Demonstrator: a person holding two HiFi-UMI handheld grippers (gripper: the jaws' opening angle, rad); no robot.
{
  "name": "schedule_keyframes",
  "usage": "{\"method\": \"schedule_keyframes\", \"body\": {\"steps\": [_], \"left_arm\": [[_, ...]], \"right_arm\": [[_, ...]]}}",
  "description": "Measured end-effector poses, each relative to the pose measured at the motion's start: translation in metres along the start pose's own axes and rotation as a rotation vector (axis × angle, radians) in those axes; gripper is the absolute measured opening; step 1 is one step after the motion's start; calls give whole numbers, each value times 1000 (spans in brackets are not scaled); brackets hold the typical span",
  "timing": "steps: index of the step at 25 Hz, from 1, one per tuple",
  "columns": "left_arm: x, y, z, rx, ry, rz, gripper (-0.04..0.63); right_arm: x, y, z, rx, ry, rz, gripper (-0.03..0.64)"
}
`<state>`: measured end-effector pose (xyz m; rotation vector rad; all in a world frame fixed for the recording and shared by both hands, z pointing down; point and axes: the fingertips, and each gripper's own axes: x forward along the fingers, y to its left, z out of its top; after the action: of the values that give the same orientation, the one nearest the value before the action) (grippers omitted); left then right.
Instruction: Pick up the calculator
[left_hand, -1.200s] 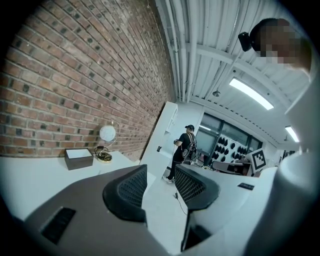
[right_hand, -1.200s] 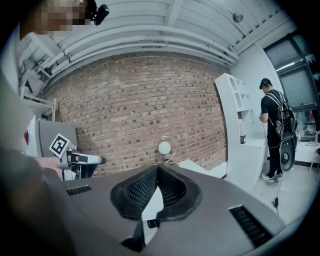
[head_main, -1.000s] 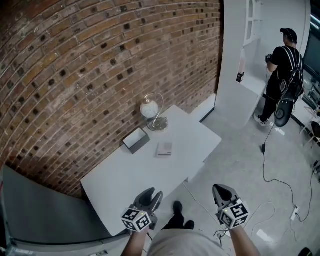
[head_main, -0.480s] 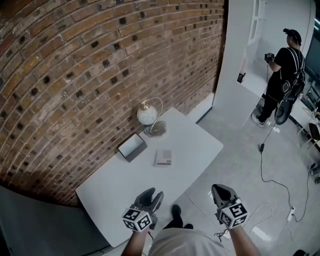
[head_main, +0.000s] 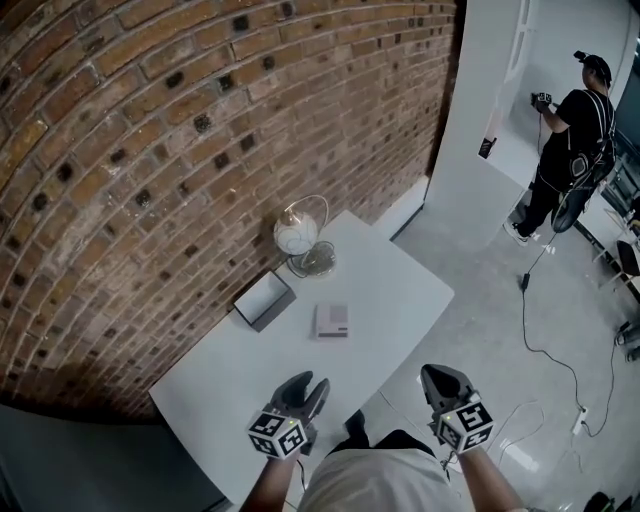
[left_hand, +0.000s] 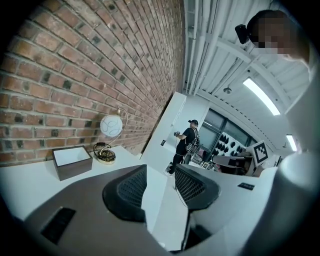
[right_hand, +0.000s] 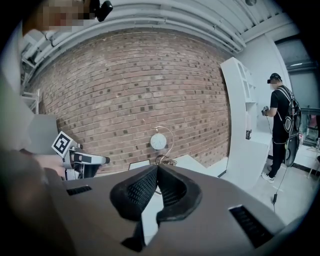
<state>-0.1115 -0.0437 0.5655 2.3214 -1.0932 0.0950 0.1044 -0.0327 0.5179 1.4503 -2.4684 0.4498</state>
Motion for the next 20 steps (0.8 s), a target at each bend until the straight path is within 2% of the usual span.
{"method": "schedule_keyframes", "body": {"steps": [11, 20], "left_arm": [[24, 24, -4, -48, 25, 23, 196], [61, 51, -21, -135, 45, 110, 204]], "right_arm": [[33, -13, 4, -1, 43, 10, 12], [86, -41, -4, -28, 103, 102, 11]]}}
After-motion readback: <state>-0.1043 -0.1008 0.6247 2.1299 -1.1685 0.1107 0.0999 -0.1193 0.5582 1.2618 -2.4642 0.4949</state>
